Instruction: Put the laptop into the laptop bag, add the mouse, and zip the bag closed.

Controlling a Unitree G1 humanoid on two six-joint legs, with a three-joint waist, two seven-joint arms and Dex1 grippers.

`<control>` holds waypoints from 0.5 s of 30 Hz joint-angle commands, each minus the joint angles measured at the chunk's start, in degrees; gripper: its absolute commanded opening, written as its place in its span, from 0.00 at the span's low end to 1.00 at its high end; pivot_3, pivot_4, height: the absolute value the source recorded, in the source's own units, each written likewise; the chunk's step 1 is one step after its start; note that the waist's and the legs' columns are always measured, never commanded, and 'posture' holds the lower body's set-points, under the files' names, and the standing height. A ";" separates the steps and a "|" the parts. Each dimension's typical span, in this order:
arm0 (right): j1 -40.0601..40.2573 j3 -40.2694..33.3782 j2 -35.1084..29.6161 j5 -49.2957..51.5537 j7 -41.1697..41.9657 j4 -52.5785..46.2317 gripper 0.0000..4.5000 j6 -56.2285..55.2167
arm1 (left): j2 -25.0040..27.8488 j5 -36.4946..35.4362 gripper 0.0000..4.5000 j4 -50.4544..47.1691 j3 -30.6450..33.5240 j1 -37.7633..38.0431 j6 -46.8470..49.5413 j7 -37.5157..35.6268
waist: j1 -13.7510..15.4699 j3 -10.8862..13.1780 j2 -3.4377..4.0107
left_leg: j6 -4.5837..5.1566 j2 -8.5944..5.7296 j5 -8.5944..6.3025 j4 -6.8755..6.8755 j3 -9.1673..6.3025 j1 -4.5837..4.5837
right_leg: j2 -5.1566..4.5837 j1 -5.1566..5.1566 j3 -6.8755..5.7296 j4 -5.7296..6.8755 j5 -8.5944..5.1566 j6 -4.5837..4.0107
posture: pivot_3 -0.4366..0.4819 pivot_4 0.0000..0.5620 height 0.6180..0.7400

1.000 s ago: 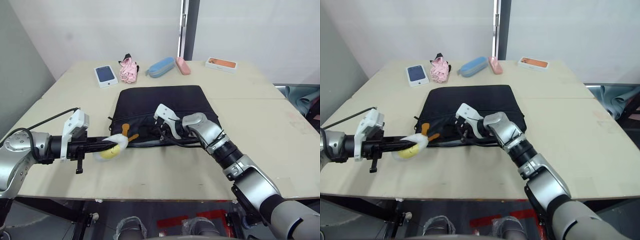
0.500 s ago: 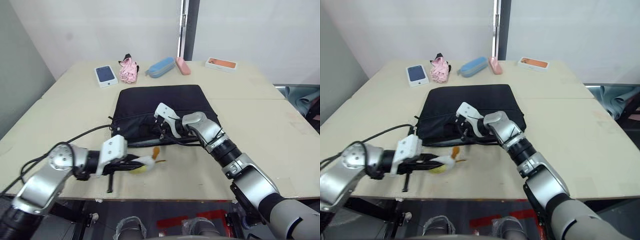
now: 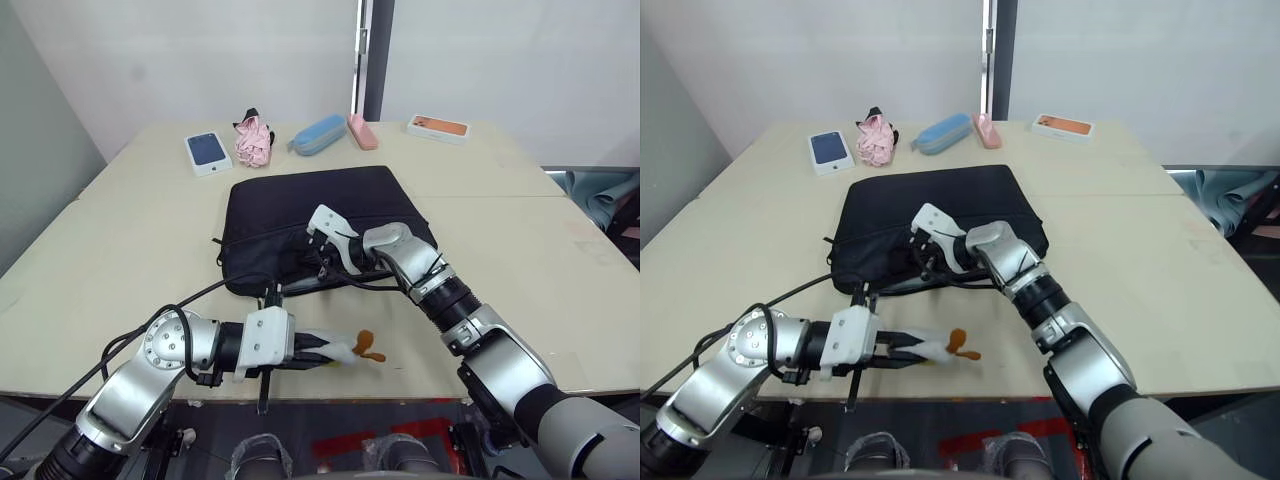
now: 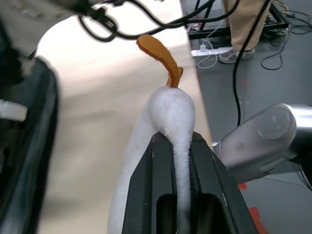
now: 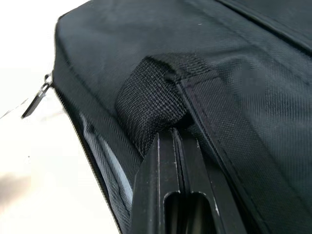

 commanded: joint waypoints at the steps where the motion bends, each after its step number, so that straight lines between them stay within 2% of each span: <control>1: -0.91 -0.85 -0.19 -0.81 -0.85 -0.37 0.00 0.23 | 1.06 -2.28 0.26 -4.38 -0.18 1.23 1.59 -0.06 | -0.03 0.01 0.01 | 0.00 0.01 0.00 0.00 0.01 0.00 | 0.02 0.00 0.01 0.01 0.00 0.00 | 0.48 0.27 1.00; 3: -0.80 -0.87 -0.22 -0.79 -0.87 -0.57 0.00 0.37 | 1.88 -4.03 0.42 -3.91 0.87 0.83 3.04 -0.92 | 0.01 0.01 0.01 | -0.01 0.04 0.00 -0.01 0.01 0.02 | 0.04 -0.01 0.00 0.03 0.00 -0.01 | 0.48 0.27 1.00; 8: -0.67 -1.05 -0.06 -0.53 -1.03 -0.72 0.00 0.54 | 6.44 -1.53 0.81 4.15 7.21 -0.30 -4.68 -3.74 | 0.03 0.02 0.04 | -0.02 0.09 0.00 0.00 0.02 0.05 | 0.10 -0.03 0.02 0.12 -0.01 -0.05 | 0.48 0.27 1.00; 15: -0.88 -1.64 -0.25 0.00 -0.75 -1.13 0.00 0.81 | 10.70 -11.15 0.81 11.31 17.55 -5.15 -1.75 -7.79 | 0.11 0.03 0.06 | -0.10 0.17 0.00 0.06 0.03 0.06 | 0.19 -0.07 0.02 0.13 0.00 -0.09 | 0.48 0.27 1.00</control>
